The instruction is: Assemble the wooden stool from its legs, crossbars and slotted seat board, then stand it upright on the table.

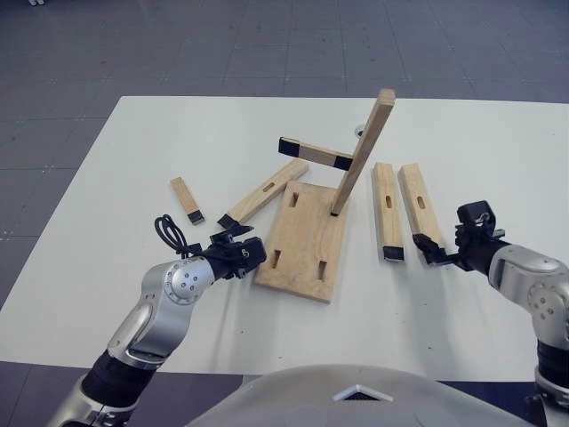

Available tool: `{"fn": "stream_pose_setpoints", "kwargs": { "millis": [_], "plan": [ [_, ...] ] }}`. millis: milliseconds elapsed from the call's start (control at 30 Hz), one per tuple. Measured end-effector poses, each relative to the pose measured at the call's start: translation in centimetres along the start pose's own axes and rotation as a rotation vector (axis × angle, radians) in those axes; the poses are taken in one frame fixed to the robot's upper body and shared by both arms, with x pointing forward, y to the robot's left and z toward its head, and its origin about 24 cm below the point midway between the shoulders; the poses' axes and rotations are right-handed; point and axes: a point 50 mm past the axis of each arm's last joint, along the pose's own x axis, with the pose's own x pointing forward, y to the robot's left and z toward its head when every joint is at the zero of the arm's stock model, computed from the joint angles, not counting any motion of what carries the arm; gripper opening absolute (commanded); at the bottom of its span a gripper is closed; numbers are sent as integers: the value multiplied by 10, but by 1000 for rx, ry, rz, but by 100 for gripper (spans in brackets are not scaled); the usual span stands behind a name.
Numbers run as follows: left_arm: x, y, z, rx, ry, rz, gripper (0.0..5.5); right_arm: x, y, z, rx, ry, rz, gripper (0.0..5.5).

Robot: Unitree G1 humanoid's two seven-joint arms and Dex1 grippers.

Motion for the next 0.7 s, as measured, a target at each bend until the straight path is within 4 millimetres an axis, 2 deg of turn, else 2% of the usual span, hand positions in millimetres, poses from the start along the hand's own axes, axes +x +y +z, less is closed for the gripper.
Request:
{"fn": "stream_pose_setpoints", "kwargs": {
  "millis": [33, 167, 533, 700],
  "plan": [
    [0, 1, 1, -1, 0, -1, 309, 3, -4, -7, 11, 15, -14, 520],
    [-1, 5, 5, 4, -11, 10, 309, 11, -12, -11, 8, -24, -31, 520],
    [1, 10, 10, -6, -20, 28, 309, 21, -4, -9, -61, -31, 11, 332],
    [2, 12, 13, -14, -34, 41, 309, 26, -12, -3, -42, -48, 1, 243]
  ]
}}
